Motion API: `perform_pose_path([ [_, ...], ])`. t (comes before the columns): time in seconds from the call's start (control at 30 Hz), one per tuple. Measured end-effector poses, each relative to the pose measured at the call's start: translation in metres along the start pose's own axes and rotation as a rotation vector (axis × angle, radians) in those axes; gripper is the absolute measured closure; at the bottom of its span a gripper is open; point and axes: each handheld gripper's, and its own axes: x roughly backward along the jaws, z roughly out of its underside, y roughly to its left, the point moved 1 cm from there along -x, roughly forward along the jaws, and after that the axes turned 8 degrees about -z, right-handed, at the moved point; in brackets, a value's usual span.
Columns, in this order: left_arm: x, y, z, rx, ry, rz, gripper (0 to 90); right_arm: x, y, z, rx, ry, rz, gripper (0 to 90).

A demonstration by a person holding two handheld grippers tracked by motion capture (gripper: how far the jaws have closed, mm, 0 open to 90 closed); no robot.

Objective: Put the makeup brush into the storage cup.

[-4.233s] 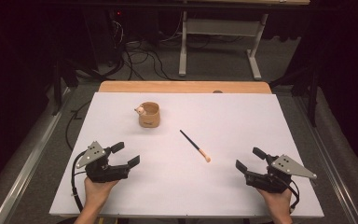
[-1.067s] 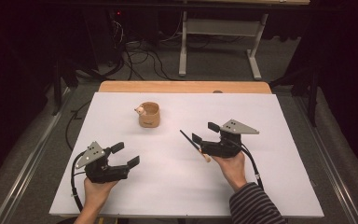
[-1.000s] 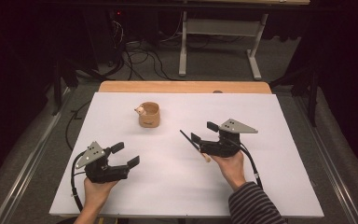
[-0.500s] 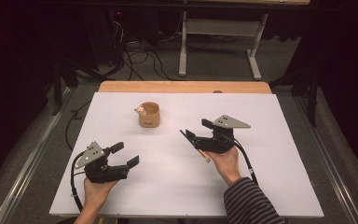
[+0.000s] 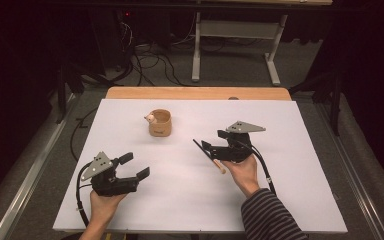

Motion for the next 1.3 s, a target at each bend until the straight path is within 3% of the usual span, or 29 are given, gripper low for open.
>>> perform_pose_path([
  [0.37, 0.0, 0.0, 0.0, 0.0, -0.001, 0.003, 17.1, 0.001, 0.001, -0.005, 0.048, 0.125, 0.016, 35.4],
  [0.73, 0.0, 0.0, 0.0, -0.002, -0.001, 0.004, 17.1, 0.0, 0.002, -0.013, 0.057, 0.219, 0.027, 41.6],
  [1.3, 0.0, 0.0, 0.0, -0.003, 0.0, 0.005, 17.1, -0.004, -0.003, -0.024, 0.037, 0.418, 0.041, 51.7],
])
